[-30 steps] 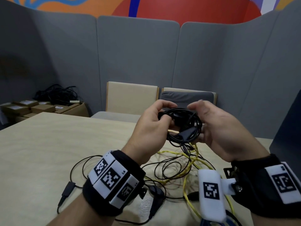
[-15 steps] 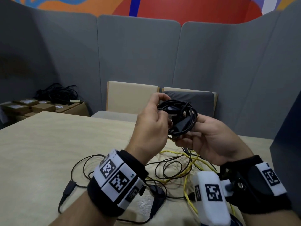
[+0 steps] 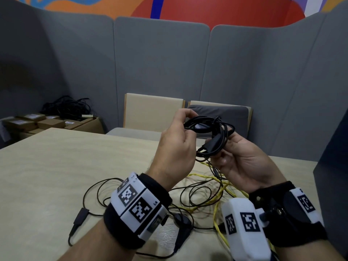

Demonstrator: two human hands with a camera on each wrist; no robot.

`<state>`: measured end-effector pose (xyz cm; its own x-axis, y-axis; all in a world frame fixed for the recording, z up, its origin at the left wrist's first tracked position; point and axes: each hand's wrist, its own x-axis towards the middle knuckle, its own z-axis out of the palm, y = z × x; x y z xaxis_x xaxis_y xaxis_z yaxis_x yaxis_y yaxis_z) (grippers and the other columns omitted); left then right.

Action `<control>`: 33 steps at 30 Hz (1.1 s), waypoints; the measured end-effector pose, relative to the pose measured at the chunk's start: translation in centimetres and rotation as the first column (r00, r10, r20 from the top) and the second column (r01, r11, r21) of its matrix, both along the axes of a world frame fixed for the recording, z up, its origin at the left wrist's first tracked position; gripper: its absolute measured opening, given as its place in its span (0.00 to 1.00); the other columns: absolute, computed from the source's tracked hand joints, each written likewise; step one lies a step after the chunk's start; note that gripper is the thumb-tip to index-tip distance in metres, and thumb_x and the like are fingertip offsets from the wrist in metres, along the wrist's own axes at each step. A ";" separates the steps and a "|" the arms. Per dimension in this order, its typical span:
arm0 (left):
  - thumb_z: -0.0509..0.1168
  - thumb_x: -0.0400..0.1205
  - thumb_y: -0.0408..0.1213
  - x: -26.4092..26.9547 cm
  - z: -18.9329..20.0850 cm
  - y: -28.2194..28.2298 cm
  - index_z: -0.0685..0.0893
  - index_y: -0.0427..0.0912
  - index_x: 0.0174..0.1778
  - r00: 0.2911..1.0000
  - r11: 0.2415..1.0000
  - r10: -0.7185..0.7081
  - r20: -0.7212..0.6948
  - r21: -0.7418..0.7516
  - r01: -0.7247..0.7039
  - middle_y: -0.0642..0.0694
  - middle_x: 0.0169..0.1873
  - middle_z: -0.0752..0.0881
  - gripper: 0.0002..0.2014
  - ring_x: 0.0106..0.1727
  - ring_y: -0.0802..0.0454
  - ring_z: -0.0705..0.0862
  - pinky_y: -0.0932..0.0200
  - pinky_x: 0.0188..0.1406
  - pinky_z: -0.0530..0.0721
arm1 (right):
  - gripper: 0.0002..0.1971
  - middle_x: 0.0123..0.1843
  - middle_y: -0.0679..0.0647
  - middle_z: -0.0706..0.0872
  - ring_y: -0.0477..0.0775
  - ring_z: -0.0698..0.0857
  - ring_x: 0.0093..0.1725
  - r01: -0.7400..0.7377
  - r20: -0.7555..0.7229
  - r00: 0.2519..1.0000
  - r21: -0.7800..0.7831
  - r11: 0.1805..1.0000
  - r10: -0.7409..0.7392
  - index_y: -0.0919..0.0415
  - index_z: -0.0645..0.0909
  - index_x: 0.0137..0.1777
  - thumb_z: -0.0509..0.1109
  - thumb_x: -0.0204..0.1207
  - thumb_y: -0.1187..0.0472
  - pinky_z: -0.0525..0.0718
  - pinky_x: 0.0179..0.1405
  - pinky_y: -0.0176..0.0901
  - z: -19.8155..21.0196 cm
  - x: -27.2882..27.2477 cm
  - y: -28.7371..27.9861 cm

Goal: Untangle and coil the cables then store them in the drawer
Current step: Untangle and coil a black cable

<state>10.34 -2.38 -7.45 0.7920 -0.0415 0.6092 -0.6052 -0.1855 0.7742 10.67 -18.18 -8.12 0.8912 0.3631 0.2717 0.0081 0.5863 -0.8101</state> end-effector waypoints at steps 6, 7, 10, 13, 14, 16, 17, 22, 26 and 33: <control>0.51 0.81 0.33 0.0 0.2 0.4 0.77 0.56 0.51 1.000 1.000 0.005 -0.028 -0.010 -0.005 0.42 0.36 0.85 0.13 0.27 0.51 0.72 0.44 0.24 0.74 | 0.14 0.33 0.54 0.84 0.46 0.77 0.25 0.220 0.040 0.975 -0.121 0.968 -0.217 0.57 0.87 0.34 0.86 0.49 0.63 0.72 0.17 0.30 -0.2 0.8 -1.0; 0.52 0.83 0.32 0.0 0.2 0.5 0.78 0.55 0.51 0.999 1.000 0.003 -0.044 0.000 -0.003 0.44 0.32 0.83 0.13 0.27 0.51 0.73 0.42 0.24 0.77 | 0.10 0.31 0.53 0.83 0.46 0.76 0.25 0.300 0.071 0.954 -0.173 0.938 -0.292 0.57 0.87 0.32 0.83 0.52 0.64 0.71 0.17 0.30 -0.2 0.9 -1.4; 0.54 0.86 0.29 -0.1 0.4 0.6 0.80 0.50 0.53 0.995 1.000 -0.021 -0.098 0.012 0.022 0.53 0.27 0.79 0.13 0.25 0.55 0.75 0.46 0.25 0.82 | 0.08 0.29 0.57 0.80 0.51 0.74 0.26 0.517 0.246 0.854 -0.312 0.797 -0.458 0.61 0.87 0.34 0.73 0.65 0.74 0.71 0.19 0.35 0.1 1.1 -2.6; 0.53 0.85 0.28 0.0 0.4 0.6 0.80 0.49 0.53 0.991 1.000 -0.025 -0.128 -0.014 0.024 0.51 0.29 0.80 0.14 0.26 0.54 0.76 0.47 0.25 0.83 | 0.09 0.28 0.58 0.80 0.53 0.76 0.27 0.619 0.423 0.780 -0.420 0.663 -0.460 0.65 0.85 0.40 0.69 0.75 0.77 0.74 0.23 0.39 0.7 0.7 -2.9; 0.53 0.85 0.28 0.0 0.4 0.6 0.80 0.50 0.52 0.991 1.000 -0.016 -0.131 -0.020 0.013 0.50 0.30 0.80 0.14 0.27 0.53 0.76 0.47 0.24 0.81 | 0.09 0.29 0.57 0.81 0.53 0.78 0.28 0.613 0.448 0.785 -0.466 0.638 -0.427 0.63 0.85 0.41 0.69 0.76 0.76 0.77 0.24 0.40 0.8 0.6 -2.8; 0.51 0.85 0.28 0.1 0.3 0.7 0.79 0.54 0.50 0.992 1.000 0.020 -0.125 -0.007 -0.021 0.50 0.32 0.82 0.16 0.28 0.52 0.76 0.49 0.23 0.79 | 0.08 0.32 0.54 0.84 0.52 0.83 0.33 0.555 0.447 0.830 -0.603 0.573 -0.334 0.60 0.87 0.40 0.72 0.77 0.72 0.83 0.29 0.42 1.2 0.1 -2.7; 0.51 0.85 0.29 0.2 0.3 0.9 0.78 0.54 0.49 0.992 0.999 0.039 -0.120 0.008 -0.039 0.49 0.33 0.83 0.15 0.28 0.52 0.75 0.49 0.23 0.78 | 0.07 0.33 0.52 0.85 0.52 0.84 0.35 0.521 0.438 0.853 -0.677 0.521 -0.284 0.59 0.88 0.40 0.73 0.77 0.69 0.85 0.33 0.43 1.3 -0.2 -2.7; 0.52 0.84 0.29 0.1 0.4 0.9 0.78 0.55 0.49 0.991 0.999 0.044 -0.123 0.022 -0.042 0.51 0.34 0.83 0.15 0.28 0.52 0.75 0.42 0.23 0.79 | 0.10 0.35 0.49 0.86 0.50 0.83 0.37 0.473 0.445 0.881 -0.812 0.341 -0.163 0.55 0.89 0.46 0.75 0.71 0.50 0.82 0.42 0.47 2.5 -1.6 -2.7; 0.52 0.84 0.27 0.1 0.4 0.8 0.79 0.51 0.51 0.984 0.999 -0.044 -0.170 -0.039 0.038 0.54 0.26 0.81 0.15 0.26 0.51 0.74 0.49 0.21 0.75 | 0.21 0.40 0.50 0.89 0.48 0.84 0.36 0.602 0.559 0.799 -0.745 0.289 -0.222 0.47 0.88 0.44 0.68 0.60 0.34 0.82 0.39 0.46 3.3 -2.1 -2.6; 0.56 0.74 0.34 0.1 0.3 0.4 0.81 0.49 0.53 0.931 0.970 -0.239 -0.278 -0.115 0.214 0.48 0.29 0.79 0.15 0.30 0.46 0.77 0.52 0.27 0.76 | 0.08 0.31 0.54 0.85 0.51 0.76 0.24 0.530 0.456 0.846 -0.671 0.519 -0.275 0.60 0.81 0.54 0.73 0.76 0.65 0.76 0.24 0.47 3.0 -1.9 -1.3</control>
